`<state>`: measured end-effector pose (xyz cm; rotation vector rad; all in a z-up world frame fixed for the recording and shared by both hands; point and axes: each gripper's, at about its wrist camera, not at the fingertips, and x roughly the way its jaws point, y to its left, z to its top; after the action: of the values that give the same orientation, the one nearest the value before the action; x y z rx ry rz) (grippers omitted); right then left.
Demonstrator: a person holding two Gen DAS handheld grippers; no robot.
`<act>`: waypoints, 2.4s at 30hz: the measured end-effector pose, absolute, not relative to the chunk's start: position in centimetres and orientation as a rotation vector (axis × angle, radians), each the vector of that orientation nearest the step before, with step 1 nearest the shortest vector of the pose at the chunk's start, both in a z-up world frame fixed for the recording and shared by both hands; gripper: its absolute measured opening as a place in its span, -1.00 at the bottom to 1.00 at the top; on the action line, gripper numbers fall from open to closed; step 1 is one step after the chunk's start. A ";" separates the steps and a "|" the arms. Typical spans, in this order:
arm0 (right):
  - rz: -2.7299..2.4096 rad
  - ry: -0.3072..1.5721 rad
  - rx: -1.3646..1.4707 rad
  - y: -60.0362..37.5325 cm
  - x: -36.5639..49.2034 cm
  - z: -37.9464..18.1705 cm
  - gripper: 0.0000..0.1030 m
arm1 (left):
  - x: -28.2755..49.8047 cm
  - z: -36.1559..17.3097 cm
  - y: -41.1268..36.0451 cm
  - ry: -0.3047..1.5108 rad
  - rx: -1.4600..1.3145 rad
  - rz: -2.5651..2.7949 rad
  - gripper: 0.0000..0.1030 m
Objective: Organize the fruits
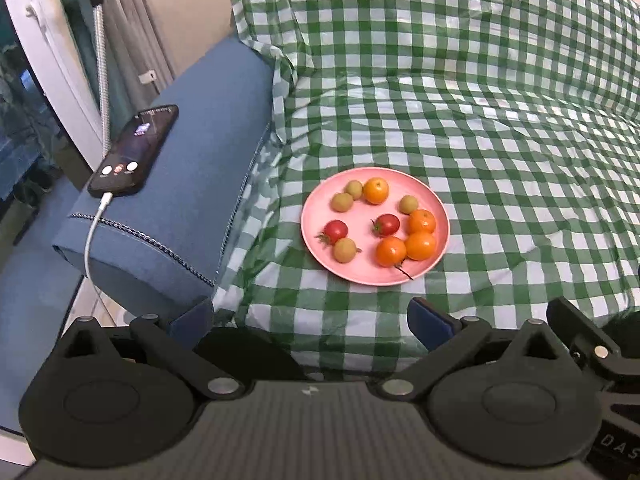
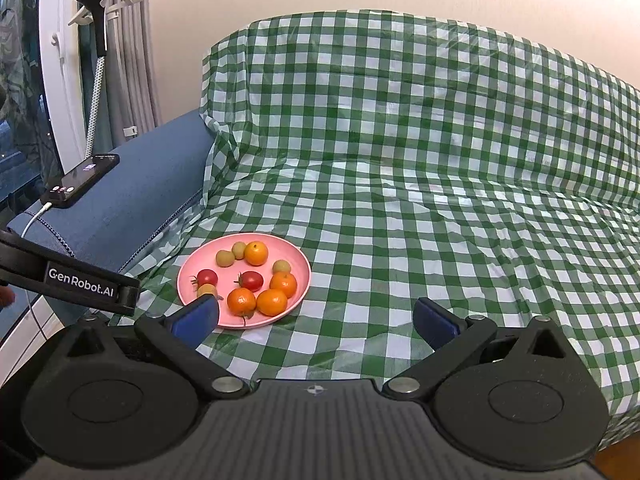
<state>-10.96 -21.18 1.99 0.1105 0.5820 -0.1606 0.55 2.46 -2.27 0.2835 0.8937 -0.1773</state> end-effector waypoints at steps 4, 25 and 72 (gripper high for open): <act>-0.159 0.582 0.111 -21.4 -11.0 2.0 0.99 | 0.7 -2.5 2.6 0.903 0.283 -0.172 1.00; -0.156 0.585 0.114 -21.7 -11.0 2.0 0.99 | 0.3 -2.4 2.3 0.889 0.306 -0.181 1.00; -0.152 0.582 0.112 -22.2 -11.0 1.9 0.99 | 0.2 -2.4 2.0 0.890 0.315 -0.184 1.00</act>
<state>-11.04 -22.16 1.87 0.1117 0.5821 -0.1518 0.20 2.03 -2.36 0.3147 0.8895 -0.1837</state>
